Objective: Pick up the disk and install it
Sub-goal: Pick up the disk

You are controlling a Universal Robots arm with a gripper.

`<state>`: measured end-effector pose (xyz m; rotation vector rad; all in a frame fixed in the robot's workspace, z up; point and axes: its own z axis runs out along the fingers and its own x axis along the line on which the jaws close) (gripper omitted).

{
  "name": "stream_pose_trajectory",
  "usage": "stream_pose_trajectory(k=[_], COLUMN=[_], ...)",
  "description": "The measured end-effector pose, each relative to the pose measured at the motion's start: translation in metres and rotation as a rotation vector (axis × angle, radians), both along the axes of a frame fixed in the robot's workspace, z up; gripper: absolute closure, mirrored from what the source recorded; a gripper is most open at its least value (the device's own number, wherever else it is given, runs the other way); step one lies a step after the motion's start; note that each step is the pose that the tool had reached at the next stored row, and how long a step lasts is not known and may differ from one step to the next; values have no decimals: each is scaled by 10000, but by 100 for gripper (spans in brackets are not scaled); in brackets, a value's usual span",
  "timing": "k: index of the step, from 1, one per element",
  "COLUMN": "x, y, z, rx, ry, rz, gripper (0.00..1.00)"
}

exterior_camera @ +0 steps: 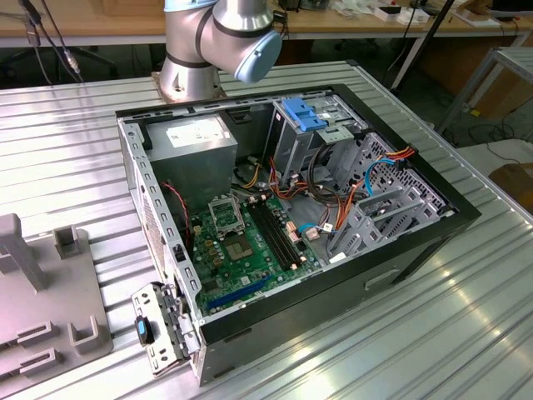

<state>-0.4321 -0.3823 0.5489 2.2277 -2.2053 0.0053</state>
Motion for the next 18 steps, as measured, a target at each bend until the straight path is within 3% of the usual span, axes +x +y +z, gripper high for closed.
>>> stream_pose_trajectory(k=[6,18], x=[96,386], y=[0,0], z=[0,0], rx=[0,0], ry=[0,0], rz=[0,1], gripper=[64,64])
